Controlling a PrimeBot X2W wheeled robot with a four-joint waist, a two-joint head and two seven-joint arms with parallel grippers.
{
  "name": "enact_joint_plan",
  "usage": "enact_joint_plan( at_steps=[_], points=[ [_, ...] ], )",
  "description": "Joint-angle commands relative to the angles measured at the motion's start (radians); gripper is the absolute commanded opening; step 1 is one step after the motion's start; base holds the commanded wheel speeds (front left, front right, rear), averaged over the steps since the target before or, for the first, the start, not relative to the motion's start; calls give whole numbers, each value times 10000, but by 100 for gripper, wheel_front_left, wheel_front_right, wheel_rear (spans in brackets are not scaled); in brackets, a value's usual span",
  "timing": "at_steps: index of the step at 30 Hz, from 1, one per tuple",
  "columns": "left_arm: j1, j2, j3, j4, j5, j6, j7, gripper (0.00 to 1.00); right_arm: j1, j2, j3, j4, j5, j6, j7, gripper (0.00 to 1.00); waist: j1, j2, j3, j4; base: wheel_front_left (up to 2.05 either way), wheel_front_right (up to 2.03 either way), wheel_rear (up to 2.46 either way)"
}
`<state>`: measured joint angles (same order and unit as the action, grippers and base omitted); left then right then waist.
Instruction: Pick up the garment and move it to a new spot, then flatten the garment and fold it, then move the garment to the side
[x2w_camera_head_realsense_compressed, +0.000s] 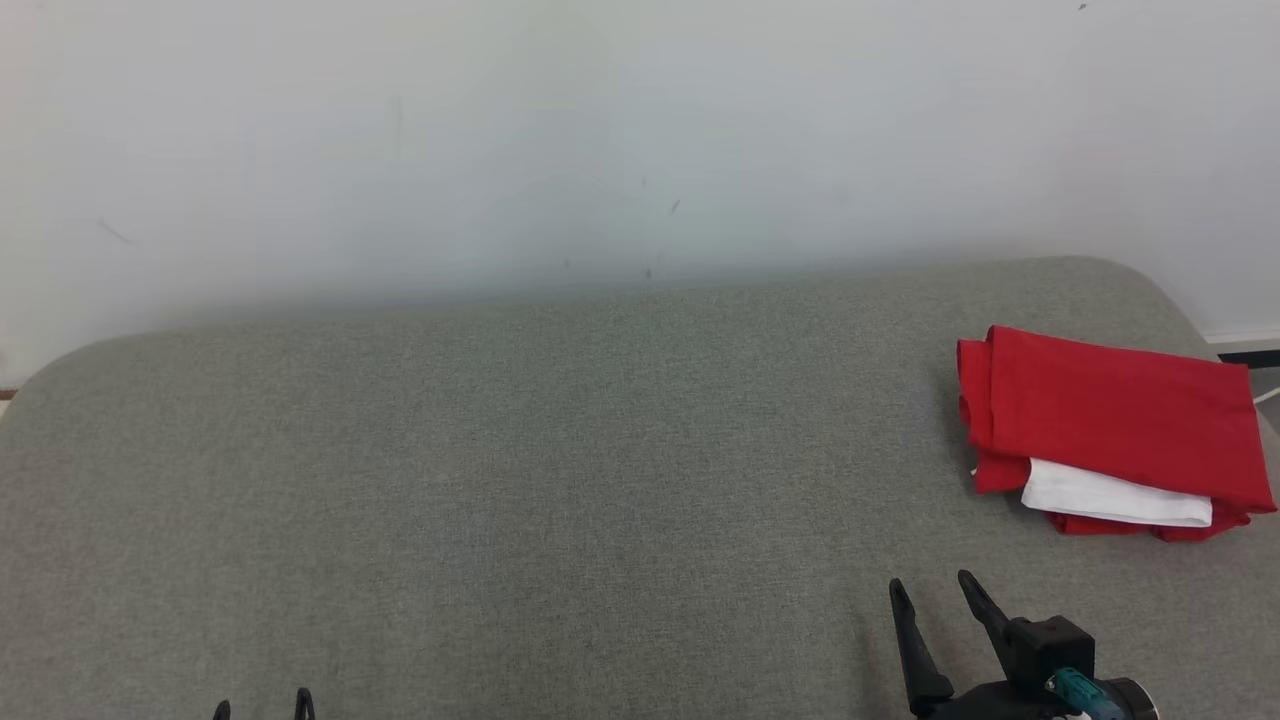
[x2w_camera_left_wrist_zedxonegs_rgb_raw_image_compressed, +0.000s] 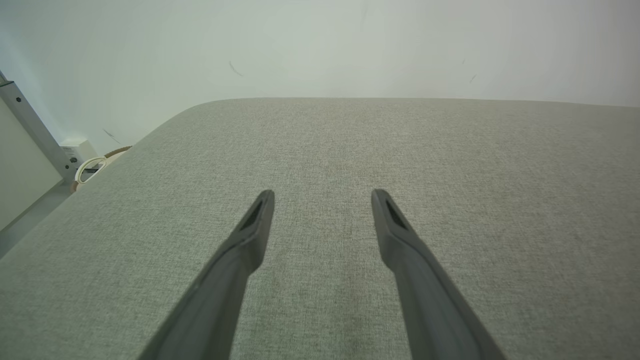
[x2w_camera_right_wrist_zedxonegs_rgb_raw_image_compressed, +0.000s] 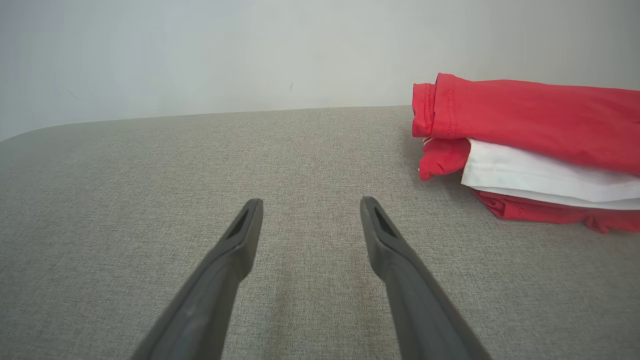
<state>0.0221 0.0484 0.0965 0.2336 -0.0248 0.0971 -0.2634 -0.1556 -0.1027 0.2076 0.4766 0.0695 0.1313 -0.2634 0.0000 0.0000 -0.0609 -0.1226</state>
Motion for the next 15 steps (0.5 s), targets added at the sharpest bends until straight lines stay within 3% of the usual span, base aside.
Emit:
enact_joint_plan(
  at_steps=[1, 15],
  points=[
    [-67, 47, 78, -115, -17, -69, -4, 100, -282, 20, -16, -151, -79, -1, -4, 100, 0, 0, 6, 15, 0, 0, 0],
    [-108, 41, 200, -119, -85, -252, -5, 100, -330, 64, -30, -189, -124, -2, -4, 100, 0, 0, 44, 117, 0, 0, 0]
  ],
)
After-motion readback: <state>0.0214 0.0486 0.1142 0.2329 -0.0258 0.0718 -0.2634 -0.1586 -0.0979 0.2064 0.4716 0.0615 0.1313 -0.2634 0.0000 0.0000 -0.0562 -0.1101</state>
